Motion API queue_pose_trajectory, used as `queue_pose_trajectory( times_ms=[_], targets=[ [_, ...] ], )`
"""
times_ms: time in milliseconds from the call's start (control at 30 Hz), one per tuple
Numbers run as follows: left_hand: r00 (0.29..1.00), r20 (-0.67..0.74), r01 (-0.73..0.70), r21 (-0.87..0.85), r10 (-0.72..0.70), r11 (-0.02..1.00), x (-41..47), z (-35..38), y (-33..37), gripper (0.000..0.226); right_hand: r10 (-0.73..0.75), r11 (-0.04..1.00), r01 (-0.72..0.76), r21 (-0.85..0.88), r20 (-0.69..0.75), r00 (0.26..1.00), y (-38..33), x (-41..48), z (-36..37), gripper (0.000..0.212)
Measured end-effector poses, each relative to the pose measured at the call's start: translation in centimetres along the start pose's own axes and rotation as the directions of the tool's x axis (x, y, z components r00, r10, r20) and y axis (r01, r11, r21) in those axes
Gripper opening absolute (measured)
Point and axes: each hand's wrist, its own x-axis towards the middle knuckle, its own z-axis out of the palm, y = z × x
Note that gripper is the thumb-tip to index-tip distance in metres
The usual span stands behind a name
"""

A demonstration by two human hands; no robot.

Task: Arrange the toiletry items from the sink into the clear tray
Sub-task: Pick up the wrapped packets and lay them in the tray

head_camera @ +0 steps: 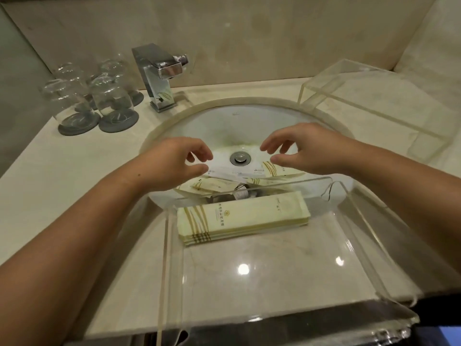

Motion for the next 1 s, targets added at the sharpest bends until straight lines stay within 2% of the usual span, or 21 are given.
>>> queue_pose_trajectory(
  times_ms=[233, 433, 667, 1000],
  targets=[
    [0.98, 0.187, 0.047, 0.078, -0.061, 0.996, 4.9, 2.3, -2.9, 0.035, 0.059, 0.998, -0.061, 0.012, 0.147, 0.987, 3.5, 3.9, 2.2, 0.034],
    [0.958, 0.258, 0.106, 0.095, -0.127, 0.99, 7.5, 3.4, -4.8, 0.048, 0.024, 0.997, -0.004, -0.073, 0.282, 0.959, 4.7, 7.2, 4.5, 0.039],
    [0.92, 0.339, 0.167, 0.111, -0.196, 0.98, 8.3, 4.6, -5.4, 0.06, 0.018, 0.991, 0.023, -0.135, 0.291, 0.957, 5.8, 9.1, 6.6, 0.041],
    [0.91, 0.348, 0.2, 0.111, -0.227, 0.973, 8.2, 4.9, -5.8, 0.058, 0.118, 0.978, -0.053, -0.202, 0.325, 0.938, 6.4, 9.5, 7.5, 0.059]
  ],
)
